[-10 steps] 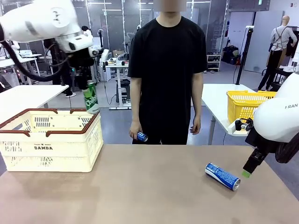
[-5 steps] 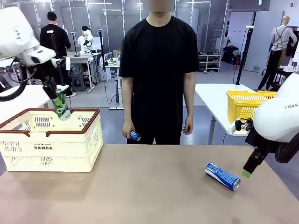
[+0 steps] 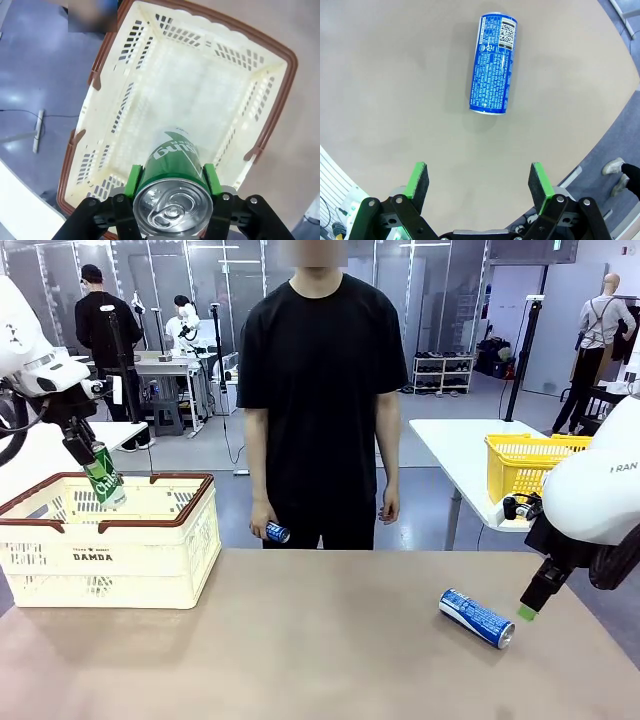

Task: Place the drinks into the Shopping basket.
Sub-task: Pick up one drink and place it into the Shopping basket.

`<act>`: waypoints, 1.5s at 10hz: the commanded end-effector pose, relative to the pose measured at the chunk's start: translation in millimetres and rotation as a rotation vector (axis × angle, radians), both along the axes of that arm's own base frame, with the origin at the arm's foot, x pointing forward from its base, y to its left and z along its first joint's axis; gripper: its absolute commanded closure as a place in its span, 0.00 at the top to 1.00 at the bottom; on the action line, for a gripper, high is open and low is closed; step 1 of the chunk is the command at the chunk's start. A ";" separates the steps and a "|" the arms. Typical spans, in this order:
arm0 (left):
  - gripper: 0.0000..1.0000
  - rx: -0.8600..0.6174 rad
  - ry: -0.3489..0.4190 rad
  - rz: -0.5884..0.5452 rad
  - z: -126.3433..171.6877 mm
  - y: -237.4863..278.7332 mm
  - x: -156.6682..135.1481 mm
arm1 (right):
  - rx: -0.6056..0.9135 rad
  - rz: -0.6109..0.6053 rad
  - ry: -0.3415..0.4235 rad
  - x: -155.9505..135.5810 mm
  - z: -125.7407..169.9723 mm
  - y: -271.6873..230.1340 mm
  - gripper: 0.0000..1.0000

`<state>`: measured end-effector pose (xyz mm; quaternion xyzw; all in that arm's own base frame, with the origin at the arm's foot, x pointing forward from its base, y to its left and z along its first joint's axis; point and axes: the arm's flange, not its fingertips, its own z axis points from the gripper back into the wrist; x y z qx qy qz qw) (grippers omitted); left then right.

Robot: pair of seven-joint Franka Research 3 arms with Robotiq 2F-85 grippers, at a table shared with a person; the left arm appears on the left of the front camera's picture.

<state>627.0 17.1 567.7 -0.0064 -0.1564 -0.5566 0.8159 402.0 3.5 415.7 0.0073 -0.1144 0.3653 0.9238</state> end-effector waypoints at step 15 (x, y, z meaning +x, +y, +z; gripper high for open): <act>0.58 -0.044 0.069 0.216 -115.2 -20.2 43.2 | -0.001 0.009 0.002 -0.6 -0.1 -1.5 1.00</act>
